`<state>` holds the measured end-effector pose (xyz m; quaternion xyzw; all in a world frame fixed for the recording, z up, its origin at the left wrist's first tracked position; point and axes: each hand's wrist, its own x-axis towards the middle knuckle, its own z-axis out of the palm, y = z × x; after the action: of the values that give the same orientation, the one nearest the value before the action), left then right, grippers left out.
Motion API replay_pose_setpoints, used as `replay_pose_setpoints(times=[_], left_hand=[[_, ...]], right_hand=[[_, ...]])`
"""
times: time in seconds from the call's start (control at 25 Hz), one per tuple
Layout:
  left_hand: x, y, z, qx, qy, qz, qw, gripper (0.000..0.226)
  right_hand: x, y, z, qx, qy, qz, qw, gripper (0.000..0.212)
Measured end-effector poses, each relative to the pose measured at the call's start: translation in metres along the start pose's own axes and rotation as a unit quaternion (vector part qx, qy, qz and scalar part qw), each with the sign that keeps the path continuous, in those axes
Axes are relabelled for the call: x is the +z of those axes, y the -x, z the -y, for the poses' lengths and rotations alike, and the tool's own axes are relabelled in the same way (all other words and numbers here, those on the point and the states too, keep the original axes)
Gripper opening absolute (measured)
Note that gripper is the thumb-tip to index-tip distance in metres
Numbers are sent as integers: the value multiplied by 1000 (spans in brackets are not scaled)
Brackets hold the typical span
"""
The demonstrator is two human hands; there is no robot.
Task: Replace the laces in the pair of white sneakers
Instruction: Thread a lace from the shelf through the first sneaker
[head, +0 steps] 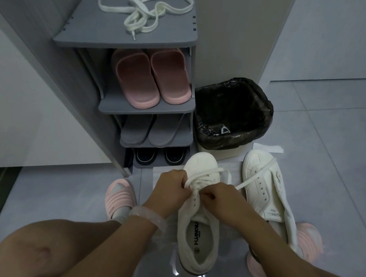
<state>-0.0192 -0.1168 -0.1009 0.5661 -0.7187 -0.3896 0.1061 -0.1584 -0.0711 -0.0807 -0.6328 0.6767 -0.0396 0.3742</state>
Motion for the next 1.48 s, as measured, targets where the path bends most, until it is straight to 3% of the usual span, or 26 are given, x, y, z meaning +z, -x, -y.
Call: replay_pose_setpoints(times=[0.28,0.48,0.56,0.68,0.76,0.84,0.88,0.96,1.0,1.04,1.08,1.16,1.2,1.24,1.32,1.4,1.48], left_hand=[[5,3,1,-42,68,1,997,34],[0,6,-3,-80,131,74,985,25],[-3,4,-2,-113,139,85,980,27],[-6,4,-4,-153,153,67,974,20],[-7,5,-6,-152,158,70,973,15],[-6,5,-6,-138,161,77,974,13],[-7,5,-6,-130,157,81,976,13],[-6,4,-7,-108,133,86,981,14],[-5,4,-8,-93,122,90,984,15],[-5,5,-9,-80,123,96,985,18],[-6,5,-12,-71,146,103,981,21],[-16,6,-19,-78,240,108,962,22],[-25,5,-23,-86,289,99,948,24],[-34,2,-24,-94,322,88,938,26],[-47,-3,-24,-92,277,77,953,28],[-50,-2,-20,-81,161,60,982,24],[-49,-4,-10,-112,105,31,988,25]], right_hand=[[10,-4,-4,74,-230,14,970,26],[24,-10,-4,77,-203,-64,974,16],[28,-9,-2,94,-264,-79,957,12],[11,-2,1,124,-438,-130,881,21],[-23,1,-7,128,-492,-266,819,28],[-68,9,-16,100,-527,-423,731,29],[-85,14,-20,81,-571,-463,673,27],[-102,23,-19,52,-669,-448,590,22],[-102,26,-13,46,-686,-420,592,21],[-99,26,-8,45,-665,-388,636,21],[-94,26,-5,51,-599,-347,720,21],[-85,23,-4,60,-337,-230,911,19],[-81,22,-7,59,-200,-158,965,19],[-78,22,-12,61,-91,-86,990,22],[-74,22,-19,60,57,33,996,29],[-71,24,-19,56,91,114,988,25],[-72,27,-17,66,56,145,986,19]])
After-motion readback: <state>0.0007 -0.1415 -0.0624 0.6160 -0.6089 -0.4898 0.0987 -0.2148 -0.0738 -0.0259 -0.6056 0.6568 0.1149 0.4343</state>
